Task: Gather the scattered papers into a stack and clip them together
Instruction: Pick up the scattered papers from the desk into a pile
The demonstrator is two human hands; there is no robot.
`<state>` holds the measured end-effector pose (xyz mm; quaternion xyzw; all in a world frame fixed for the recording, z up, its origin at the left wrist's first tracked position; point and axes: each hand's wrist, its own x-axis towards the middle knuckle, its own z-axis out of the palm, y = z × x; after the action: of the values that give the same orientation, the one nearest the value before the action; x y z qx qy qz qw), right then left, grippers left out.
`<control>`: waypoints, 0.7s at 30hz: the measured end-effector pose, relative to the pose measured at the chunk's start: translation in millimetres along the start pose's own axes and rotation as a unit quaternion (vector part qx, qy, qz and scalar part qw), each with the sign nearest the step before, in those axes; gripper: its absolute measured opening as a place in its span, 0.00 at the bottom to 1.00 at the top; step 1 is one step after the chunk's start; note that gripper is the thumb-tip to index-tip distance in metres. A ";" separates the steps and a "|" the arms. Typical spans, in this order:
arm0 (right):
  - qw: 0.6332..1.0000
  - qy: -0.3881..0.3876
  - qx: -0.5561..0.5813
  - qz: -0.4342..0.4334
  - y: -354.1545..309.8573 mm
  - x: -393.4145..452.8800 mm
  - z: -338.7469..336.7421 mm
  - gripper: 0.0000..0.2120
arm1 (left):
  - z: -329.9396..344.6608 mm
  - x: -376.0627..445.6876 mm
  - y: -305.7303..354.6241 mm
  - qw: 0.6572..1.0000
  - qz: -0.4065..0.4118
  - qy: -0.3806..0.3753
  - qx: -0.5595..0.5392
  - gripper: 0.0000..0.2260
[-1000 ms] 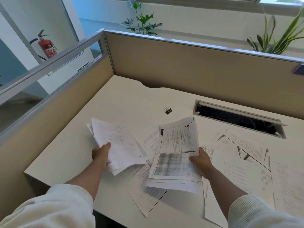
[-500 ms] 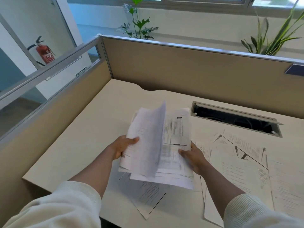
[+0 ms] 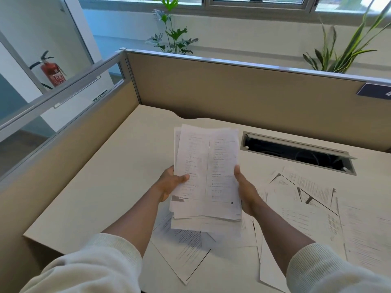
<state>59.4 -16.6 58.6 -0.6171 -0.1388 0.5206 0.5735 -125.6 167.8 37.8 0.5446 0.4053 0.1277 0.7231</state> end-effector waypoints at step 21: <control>0.968 0.087 -0.209 -0.111 -12.1 -2.6 -1.8 0.15 | 24.5 0.2 21.5 0.992 0.089 -0.021 0.087 0.19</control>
<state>64.8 -15.9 69.9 -0.7467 -0.2616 0.3580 0.4958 -102.2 159.2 58.8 0.6420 0.3496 0.1446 0.6669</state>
